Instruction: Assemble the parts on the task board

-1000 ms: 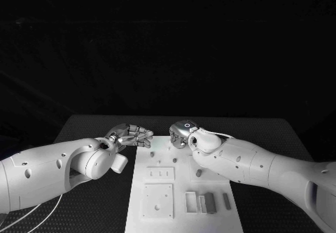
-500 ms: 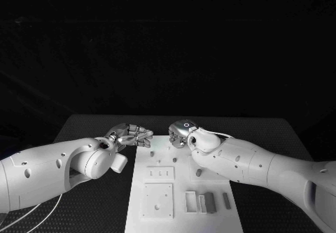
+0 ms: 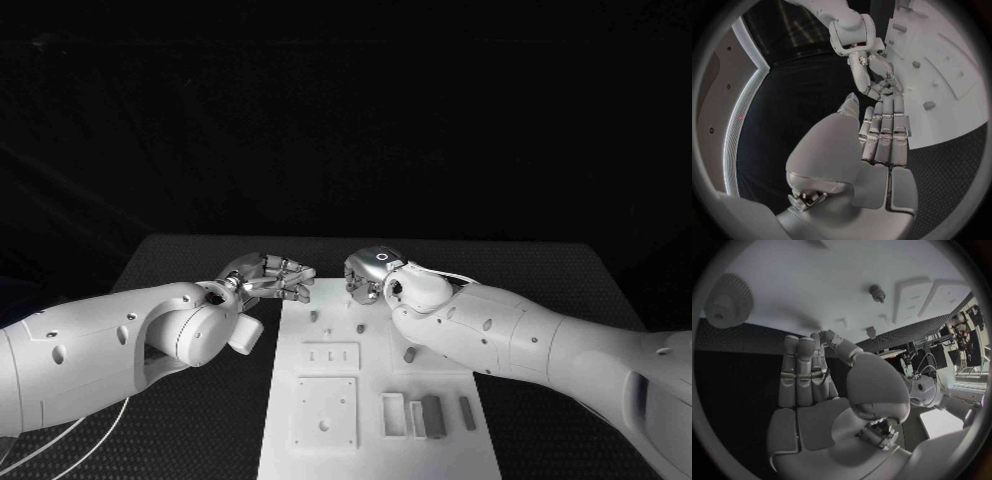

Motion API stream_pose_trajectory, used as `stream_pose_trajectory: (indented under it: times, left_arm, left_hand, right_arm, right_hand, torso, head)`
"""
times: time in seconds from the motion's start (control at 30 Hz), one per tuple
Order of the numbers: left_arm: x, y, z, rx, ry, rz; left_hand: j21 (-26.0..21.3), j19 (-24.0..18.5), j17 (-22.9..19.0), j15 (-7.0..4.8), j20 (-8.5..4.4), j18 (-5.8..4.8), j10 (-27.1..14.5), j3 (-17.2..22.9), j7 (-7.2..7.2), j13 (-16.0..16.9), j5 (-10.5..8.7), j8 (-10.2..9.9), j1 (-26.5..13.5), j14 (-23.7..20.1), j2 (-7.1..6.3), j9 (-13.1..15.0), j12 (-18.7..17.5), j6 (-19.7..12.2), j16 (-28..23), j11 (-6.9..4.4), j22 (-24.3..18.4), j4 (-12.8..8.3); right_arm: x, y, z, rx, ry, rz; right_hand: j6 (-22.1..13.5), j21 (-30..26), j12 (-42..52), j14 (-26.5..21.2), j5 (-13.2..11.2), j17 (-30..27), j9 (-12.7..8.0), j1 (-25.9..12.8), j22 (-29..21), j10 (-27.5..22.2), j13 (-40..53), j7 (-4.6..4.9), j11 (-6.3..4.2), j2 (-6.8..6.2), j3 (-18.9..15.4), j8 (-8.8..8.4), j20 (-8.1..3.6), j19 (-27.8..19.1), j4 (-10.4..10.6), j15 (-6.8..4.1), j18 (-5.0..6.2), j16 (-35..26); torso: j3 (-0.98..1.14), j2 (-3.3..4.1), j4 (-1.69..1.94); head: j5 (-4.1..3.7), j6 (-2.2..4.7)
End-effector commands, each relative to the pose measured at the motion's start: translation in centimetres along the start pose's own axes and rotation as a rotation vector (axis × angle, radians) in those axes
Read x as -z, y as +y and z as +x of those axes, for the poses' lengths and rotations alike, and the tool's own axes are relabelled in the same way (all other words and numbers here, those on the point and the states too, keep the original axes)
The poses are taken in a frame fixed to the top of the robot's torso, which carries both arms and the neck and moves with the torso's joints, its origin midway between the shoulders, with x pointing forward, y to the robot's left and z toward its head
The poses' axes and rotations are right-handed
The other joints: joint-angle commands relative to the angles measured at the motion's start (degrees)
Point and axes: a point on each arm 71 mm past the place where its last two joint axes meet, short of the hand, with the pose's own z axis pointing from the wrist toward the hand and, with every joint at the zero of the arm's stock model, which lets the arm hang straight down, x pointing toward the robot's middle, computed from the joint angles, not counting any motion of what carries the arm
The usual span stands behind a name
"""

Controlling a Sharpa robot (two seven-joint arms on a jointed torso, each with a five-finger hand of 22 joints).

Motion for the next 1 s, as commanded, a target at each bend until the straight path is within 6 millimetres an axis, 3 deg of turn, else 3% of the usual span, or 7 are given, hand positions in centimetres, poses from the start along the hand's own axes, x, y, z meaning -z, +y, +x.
stream_pose_trajectory:
  times: [0.03,0.53,1.0]
  left_arm:
    - [-0.07,-0.27,0.28,0.005,0.019,0.008]
    - [-0.04,-0.25,0.17,0.005,0.017,0.007]
    - [-0.03,-0.25,0.1,0.005,0.016,0.007]
  left_hand:
    - [-0.31,0.43,0.06,0.06,-0.13,0.84,0.1,0.08,0.18,-0.08,0.18,-0.39,-0.39,0.31,-0.11,-0.09,-0.35,0.29,-0.36,0.25,-0.1,-0.04]
    - [-0.35,0.43,0.13,0.06,-0.14,0.84,0.1,0.1,0.21,-0.09,0.18,-0.43,-0.4,0.31,-0.13,-0.12,-0.41,0.27,-0.43,0.26,-0.1,-0.06]
    - [-0.38,0.44,0.19,0.06,-0.14,0.84,0.11,0.13,0.21,-0.09,0.18,-0.45,-0.4,0.32,-0.15,-0.14,-0.45,0.28,-0.49,0.26,-0.1,-0.07]
  right_arm:
    - [-0.05,0.41,0.0,-0.019,-0.002,-0.027]
    - [0.03,-0.05,-0.03,-0.025,-0.011,-0.009]
    - [0.15,-0.39,-0.02,-0.031,-0.012,-0.001]
  right_hand:
    - [-0.71,0.35,-0.43,-0.03,0.22,0.17,-0.38,0.02,1.28,-0.79,0.17,0.25,0.18,-0.75,0.02,-0.48,-0.24,0.24,0.28,0.51,0.83,0.36]
    - [-2.29,1.91,-1.62,-0.03,0.22,1.32,-0.96,-0.55,1.32,-1.93,0.46,1.08,0.66,-1.53,-0.45,-2.02,-0.54,0.61,0.36,0.95,0.83,2.56]
    - [-2.42,2.46,-1.79,-0.11,0.22,1.62,-1.04,-1.0,1.3,-1.94,0.68,1.17,0.68,-2.01,-0.57,-2.25,-0.65,0.72,0.42,0.96,0.83,3.28]
  torso:
    - [0.02,0.03,-0.06]
    - [0.07,0.01,-0.06]
    - [0.12,0.0,-0.06]
  head:
    - [0.0,-0.04]
    - [0.05,-0.16]
    - [0.02,-0.22]
